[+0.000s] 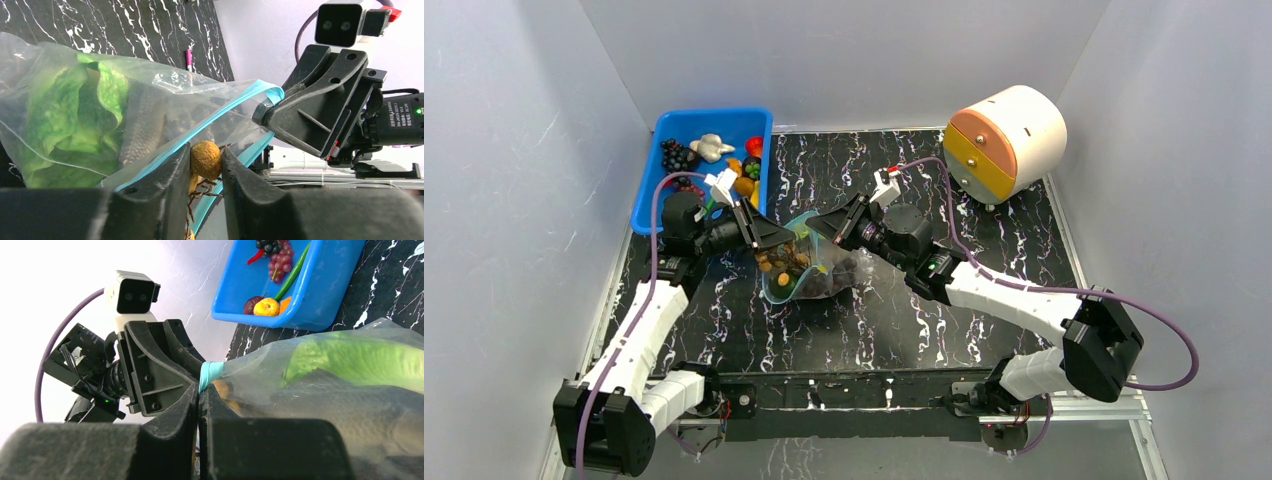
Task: Place the food in the zip-top bag and seal the zipper
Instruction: Place the fake fruit in the zipper food storage bag.
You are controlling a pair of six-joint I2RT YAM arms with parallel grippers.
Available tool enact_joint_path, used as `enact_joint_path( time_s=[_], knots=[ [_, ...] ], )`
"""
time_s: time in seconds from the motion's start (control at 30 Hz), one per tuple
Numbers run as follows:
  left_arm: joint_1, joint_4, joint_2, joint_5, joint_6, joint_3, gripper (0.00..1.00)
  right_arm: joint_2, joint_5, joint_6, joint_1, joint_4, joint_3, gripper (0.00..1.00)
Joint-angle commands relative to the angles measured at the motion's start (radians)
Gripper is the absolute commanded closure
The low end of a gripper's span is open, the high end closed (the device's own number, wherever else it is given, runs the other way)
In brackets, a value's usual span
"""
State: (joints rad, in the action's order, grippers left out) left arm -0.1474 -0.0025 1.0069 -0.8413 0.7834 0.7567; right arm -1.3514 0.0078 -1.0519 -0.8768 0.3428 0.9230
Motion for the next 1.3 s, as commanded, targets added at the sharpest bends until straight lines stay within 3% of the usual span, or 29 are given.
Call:
enact_joint_path(
  time_s=[0.0,0.13,0.3,0.47,0.57,0.7,0.87,1.07,1.27],
  knots=[
    [-0.006,-0.037,-0.025,-0.001,-0.030,0.098,0.69,0.022,0.011,-0.019,-0.001,0.136,0.069,1.00],
    [-0.006,-0.251,-0.014,0.117,-0.197,0.263,0.42,0.061,0.022,-0.020,-0.002,0.148,0.039,1.00],
    [-0.006,-0.551,0.004,0.319,-0.374,0.447,0.36,0.107,0.051,0.000,-0.001,0.091,0.038,1.00],
    [-0.006,-0.795,0.017,0.561,-0.430,0.511,0.73,0.159,0.100,0.010,-0.001,0.064,0.009,1.00],
    [-0.006,-0.794,-0.018,0.534,-0.417,0.470,0.82,0.174,0.122,0.012,-0.001,0.060,0.001,1.00],
    [-0.006,-0.789,-0.036,0.475,-0.393,0.426,0.85,0.180,0.125,0.012,-0.001,0.058,0.001,1.00],
    [-0.006,-0.715,-0.050,0.332,-0.326,0.344,0.83,0.175,0.131,0.008,0.000,0.061,-0.002,1.00],
    [-0.006,-0.659,-0.045,0.302,-0.320,0.249,0.74,0.170,0.128,0.019,0.000,0.057,0.009,1.00],
    [-0.006,-0.561,-0.015,0.305,-0.279,0.196,0.73,0.158,0.110,0.016,-0.001,0.069,0.000,1.00]
  ],
)
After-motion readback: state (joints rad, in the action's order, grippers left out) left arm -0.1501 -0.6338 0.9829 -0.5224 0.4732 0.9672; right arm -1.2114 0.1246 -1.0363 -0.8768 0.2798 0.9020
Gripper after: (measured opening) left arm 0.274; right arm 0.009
